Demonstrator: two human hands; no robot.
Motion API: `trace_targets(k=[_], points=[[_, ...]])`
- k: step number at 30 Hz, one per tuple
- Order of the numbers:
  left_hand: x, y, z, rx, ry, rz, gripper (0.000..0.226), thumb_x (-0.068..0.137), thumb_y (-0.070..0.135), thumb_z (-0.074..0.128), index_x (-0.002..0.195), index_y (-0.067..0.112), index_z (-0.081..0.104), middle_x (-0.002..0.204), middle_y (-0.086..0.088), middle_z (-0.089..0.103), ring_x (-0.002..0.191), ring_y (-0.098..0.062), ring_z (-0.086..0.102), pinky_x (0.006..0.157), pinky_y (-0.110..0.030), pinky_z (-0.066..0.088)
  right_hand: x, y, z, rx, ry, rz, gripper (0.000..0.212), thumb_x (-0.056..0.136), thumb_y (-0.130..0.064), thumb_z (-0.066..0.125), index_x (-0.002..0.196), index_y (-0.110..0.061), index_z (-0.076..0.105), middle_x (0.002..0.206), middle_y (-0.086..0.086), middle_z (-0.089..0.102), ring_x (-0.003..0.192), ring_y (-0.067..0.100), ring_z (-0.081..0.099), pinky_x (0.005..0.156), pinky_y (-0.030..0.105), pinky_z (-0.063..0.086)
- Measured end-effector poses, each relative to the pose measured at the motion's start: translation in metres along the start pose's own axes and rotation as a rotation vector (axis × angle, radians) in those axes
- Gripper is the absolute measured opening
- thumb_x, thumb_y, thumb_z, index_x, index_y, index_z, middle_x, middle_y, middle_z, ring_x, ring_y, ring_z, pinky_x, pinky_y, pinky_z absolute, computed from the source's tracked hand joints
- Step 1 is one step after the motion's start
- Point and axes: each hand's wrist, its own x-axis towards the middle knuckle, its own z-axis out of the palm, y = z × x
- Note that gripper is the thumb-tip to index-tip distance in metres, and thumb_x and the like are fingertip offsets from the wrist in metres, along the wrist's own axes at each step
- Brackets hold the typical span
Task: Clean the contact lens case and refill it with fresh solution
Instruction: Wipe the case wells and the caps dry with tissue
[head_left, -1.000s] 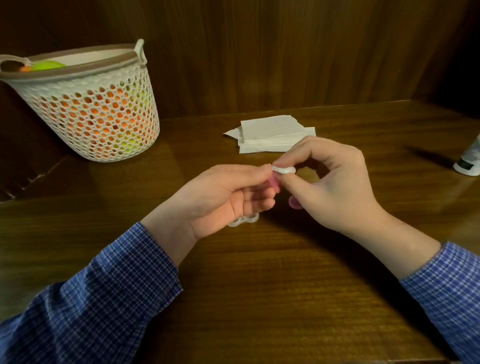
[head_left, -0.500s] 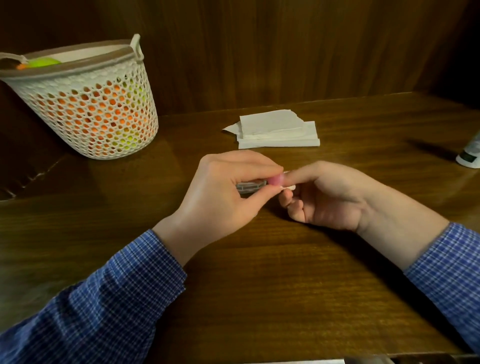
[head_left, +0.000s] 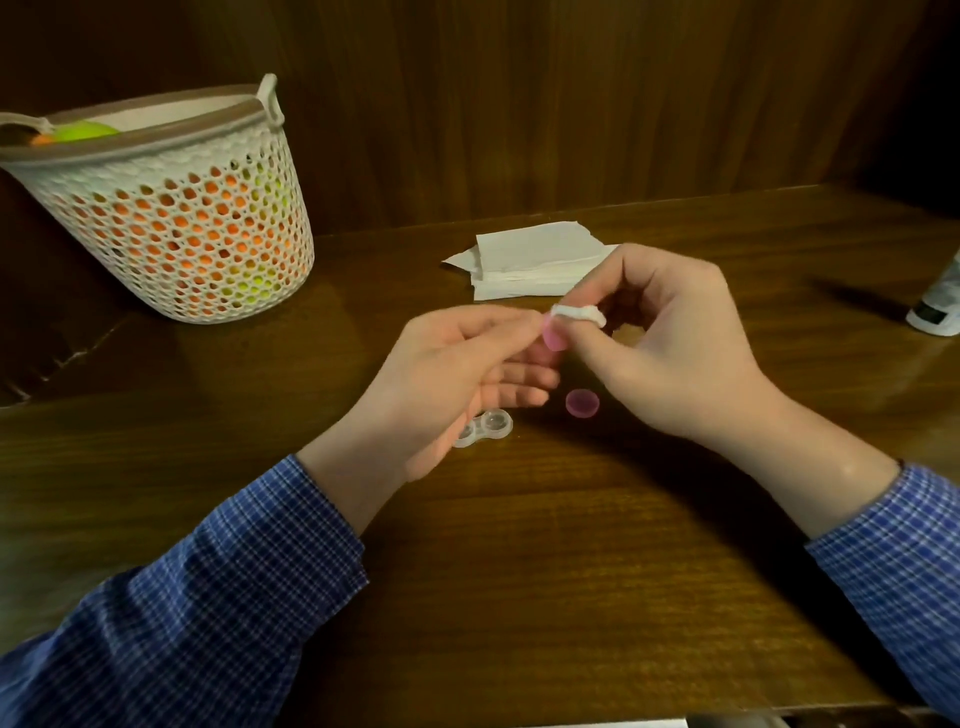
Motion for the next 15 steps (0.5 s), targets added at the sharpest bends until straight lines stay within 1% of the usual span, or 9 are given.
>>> trace_targets(k=[2, 4, 6, 7, 8, 10, 12, 14, 15], points=[[0.001, 0.001, -0.001, -0.115, -0.102, -0.094, 0.045, 0.080, 0.030, 0.068, 0.115, 0.002, 0.074, 0.093, -0.012, 0.077, 0.081, -0.016, 0.073, 0.069, -0.023, 0.060, -0.002, 0.002, -0.001, -0.060, -0.039, -0.091, 0.008, 0.088, -0.017, 0.078, 0.094, -0.016, 0.072, 0.088, -0.009, 0.071, 0.069, 0.010, 0.071, 0.052, 0.031, 0.060], [0.001, 0.000, -0.003, -0.174, -0.155, -0.113, 0.040, 0.081, 0.025, 0.068, 0.114, 0.002, 0.074, 0.088, -0.009, 0.076, 0.077, -0.012, 0.073, 0.065, -0.020, 0.058, -0.002, 0.003, -0.002, -0.067, -0.053, -0.149, 0.009, 0.089, -0.015, 0.077, 0.096, -0.013, 0.073, 0.091, -0.005, 0.073, 0.073, 0.013, 0.072, 0.055, 0.034, 0.061], [0.000, 0.000, -0.005, -0.183, -0.169, -0.080, 0.035, 0.081, 0.021, 0.069, 0.111, 0.005, 0.077, 0.089, -0.008, 0.077, 0.078, -0.012, 0.072, 0.067, -0.020, 0.058, -0.002, 0.002, -0.002, -0.060, -0.042, -0.164, 0.009, 0.088, -0.014, 0.078, 0.096, -0.013, 0.074, 0.092, -0.004, 0.074, 0.079, 0.013, 0.072, 0.061, 0.034, 0.062], [-0.001, 0.000, -0.006, -0.173, -0.158, -0.042, 0.032, 0.080, 0.019, 0.070, 0.109, 0.006, 0.078, 0.091, -0.009, 0.077, 0.080, -0.013, 0.073, 0.069, -0.020, 0.059, -0.003, 0.001, -0.001, -0.056, -0.027, -0.155, 0.009, 0.088, -0.014, 0.079, 0.096, -0.014, 0.075, 0.092, -0.004, 0.074, 0.079, 0.013, 0.072, 0.061, 0.035, 0.062], [-0.001, 0.000, -0.007, -0.146, -0.139, 0.009, 0.031, 0.079, 0.018, 0.071, 0.107, 0.007, 0.079, 0.092, -0.010, 0.078, 0.082, -0.014, 0.074, 0.071, -0.021, 0.060, -0.004, -0.001, 0.001, -0.049, -0.009, -0.139, 0.009, 0.088, -0.016, 0.079, 0.096, -0.016, 0.075, 0.091, -0.005, 0.074, 0.077, 0.013, 0.072, 0.058, 0.035, 0.061], [-0.003, 0.001, -0.007, -0.003, -0.072, 0.144, 0.032, 0.077, 0.018, 0.073, 0.107, 0.010, 0.079, 0.095, -0.010, 0.080, 0.085, -0.018, 0.076, 0.074, -0.024, 0.062, -0.007, -0.003, 0.005, -0.031, 0.030, -0.091, 0.009, 0.088, -0.021, 0.081, 0.093, -0.019, 0.075, 0.088, -0.007, 0.074, 0.069, 0.015, 0.071, 0.051, 0.035, 0.060], [-0.006, 0.001, -0.005, 0.220, 0.022, 0.309, 0.031, 0.078, 0.015, 0.078, 0.110, 0.011, 0.078, 0.096, -0.006, 0.081, 0.088, -0.020, 0.079, 0.077, -0.028, 0.064, -0.008, -0.006, 0.007, 0.000, 0.051, 0.001, 0.010, 0.086, -0.026, 0.083, 0.086, -0.021, 0.074, 0.081, -0.007, 0.073, 0.062, 0.015, 0.070, 0.045, 0.030, 0.058], [-0.009, -0.002, -0.003, 0.435, 0.109, 0.445, 0.031, 0.081, 0.008, 0.082, 0.112, 0.011, 0.078, 0.098, -0.002, 0.081, 0.089, -0.015, 0.078, 0.077, -0.030, 0.065, -0.006, -0.007, 0.007, 0.085, 0.024, 0.144, 0.012, 0.083, -0.028, 0.084, 0.081, -0.021, 0.075, 0.075, 0.000, 0.073, 0.060, 0.019, 0.069, 0.045, 0.026, 0.058], [-0.010, -0.004, -0.002, 0.544, 0.141, 0.512, 0.030, 0.083, 0.008, 0.082, 0.112, 0.012, 0.078, 0.100, 0.000, 0.080, 0.091, -0.013, 0.077, 0.077, -0.029, 0.065, -0.004, -0.007, 0.007, 0.143, -0.009, 0.232, 0.011, 0.082, -0.026, 0.085, 0.079, -0.020, 0.076, 0.075, 0.005, 0.073, 0.061, 0.021, 0.069, 0.048, 0.027, 0.059]])
